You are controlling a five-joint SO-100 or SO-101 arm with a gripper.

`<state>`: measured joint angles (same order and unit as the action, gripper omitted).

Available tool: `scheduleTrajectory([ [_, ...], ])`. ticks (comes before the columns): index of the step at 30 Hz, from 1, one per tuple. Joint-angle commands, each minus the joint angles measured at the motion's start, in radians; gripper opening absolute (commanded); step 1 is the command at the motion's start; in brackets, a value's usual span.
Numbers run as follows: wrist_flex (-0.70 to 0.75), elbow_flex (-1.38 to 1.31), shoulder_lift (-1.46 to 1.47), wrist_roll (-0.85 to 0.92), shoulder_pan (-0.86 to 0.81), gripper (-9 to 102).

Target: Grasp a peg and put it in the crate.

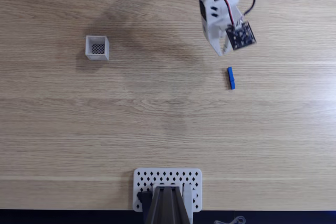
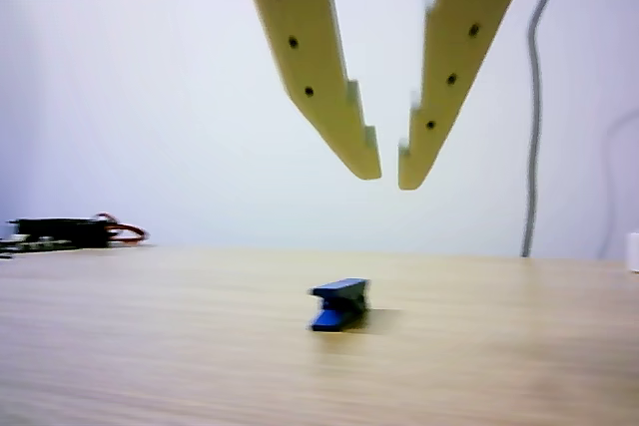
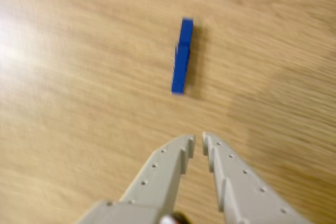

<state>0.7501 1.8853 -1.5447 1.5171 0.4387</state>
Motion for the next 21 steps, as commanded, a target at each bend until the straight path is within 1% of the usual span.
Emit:
scheduleTrajectory([
  [1, -0.043, -0.19, 0.029, -0.06, 0.021, 8],
  [5, -0.054, -0.252, 0.087, -0.075, 0.017, 20],
  [8, -0.081, -0.279, 0.14, -0.075, 0.009, 25],
  [16, -0.192, -0.275, 0.236, -0.077, 0.0, 25],
  [21, -0.21, -0.279, 0.249, -0.077, -0.041, 25],
])
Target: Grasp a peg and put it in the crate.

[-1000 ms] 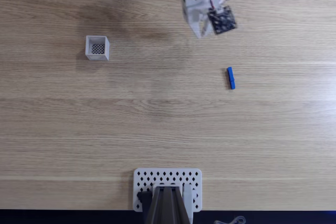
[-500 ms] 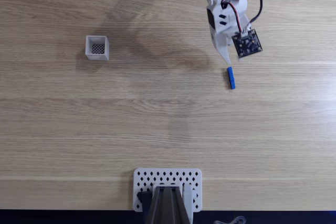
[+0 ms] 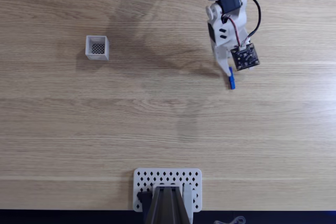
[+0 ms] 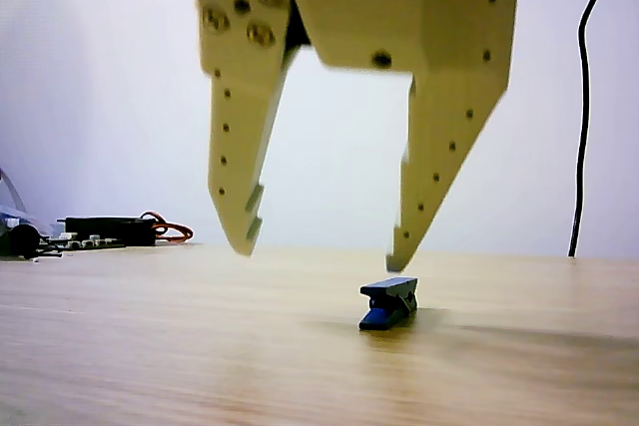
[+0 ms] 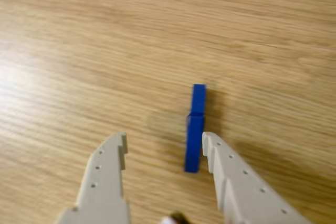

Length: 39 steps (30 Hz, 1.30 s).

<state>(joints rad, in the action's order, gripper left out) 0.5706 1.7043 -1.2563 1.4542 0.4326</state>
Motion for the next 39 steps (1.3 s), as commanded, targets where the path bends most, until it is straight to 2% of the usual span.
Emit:
scheduleTrajectory([
  [1, -0.032, -0.097, -0.04, -0.011, -0.043, 25],
  [19, -0.02, -0.087, 0.021, -0.015, -0.048, 25],
  [22, -0.02, -0.064, 0.018, -0.015, -0.044, 18],
  [26, -0.032, -0.035, 0.006, -0.015, -0.043, -2],
  [27, -0.032, -0.032, 0.005, -0.015, -0.043, -3],
  [30, -0.037, -0.018, -0.011, -0.015, -0.057, 2],
  [34, -0.115, 0.028, -0.071, -0.015, -0.074, -2],
  [39, -0.377, 0.249, -0.255, -0.015, -0.097, -1],
])
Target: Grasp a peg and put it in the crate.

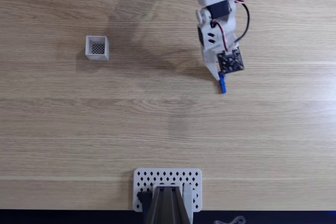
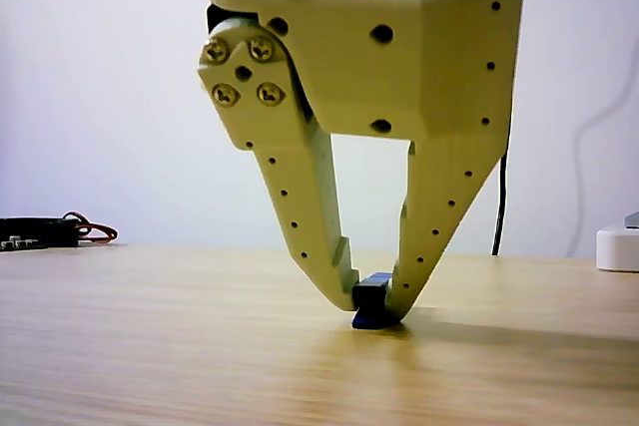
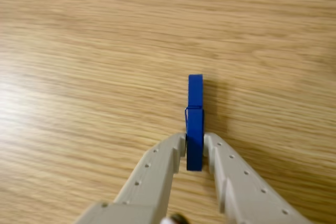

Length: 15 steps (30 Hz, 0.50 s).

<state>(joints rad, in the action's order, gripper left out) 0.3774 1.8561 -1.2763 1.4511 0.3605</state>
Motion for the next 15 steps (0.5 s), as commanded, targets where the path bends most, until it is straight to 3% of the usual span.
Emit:
scheduleTrajectory([
  [1, -0.249, 0.149, -0.272, -0.012, -0.035, -1],
  [8, -0.707, 0.529, -0.505, 0.002, -0.225, -1],
  [15, -1.029, 0.744, -0.548, 0.005, -0.557, -1],
])
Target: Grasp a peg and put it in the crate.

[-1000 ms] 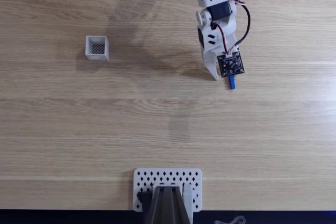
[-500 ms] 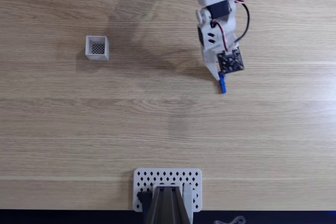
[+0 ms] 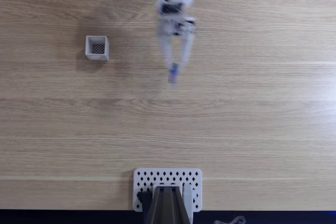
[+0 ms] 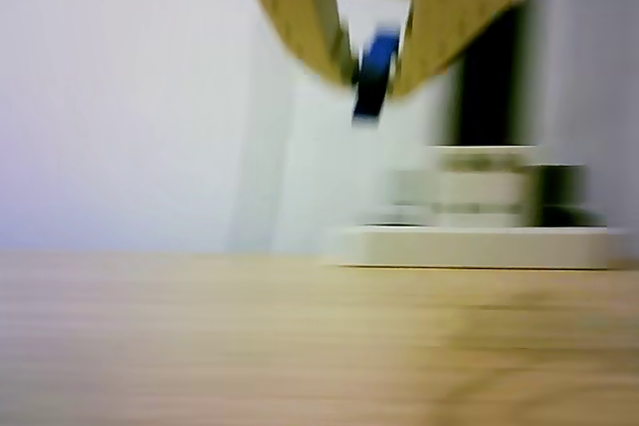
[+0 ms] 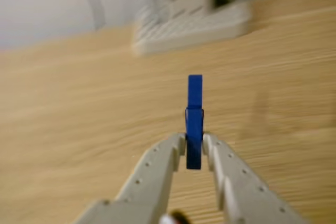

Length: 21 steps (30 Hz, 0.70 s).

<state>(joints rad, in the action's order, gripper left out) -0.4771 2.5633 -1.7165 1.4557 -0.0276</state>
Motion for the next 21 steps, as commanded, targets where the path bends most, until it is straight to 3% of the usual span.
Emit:
scheduleTrajectory([
  [1, -0.21, 0.052, -0.106, -0.002, -0.219, -1],
  [8, -0.356, 0.067, 0.025, -0.009, -0.479, -1],
  [21, -0.393, 0.066, 0.17, -0.002, -0.511, -1],
])
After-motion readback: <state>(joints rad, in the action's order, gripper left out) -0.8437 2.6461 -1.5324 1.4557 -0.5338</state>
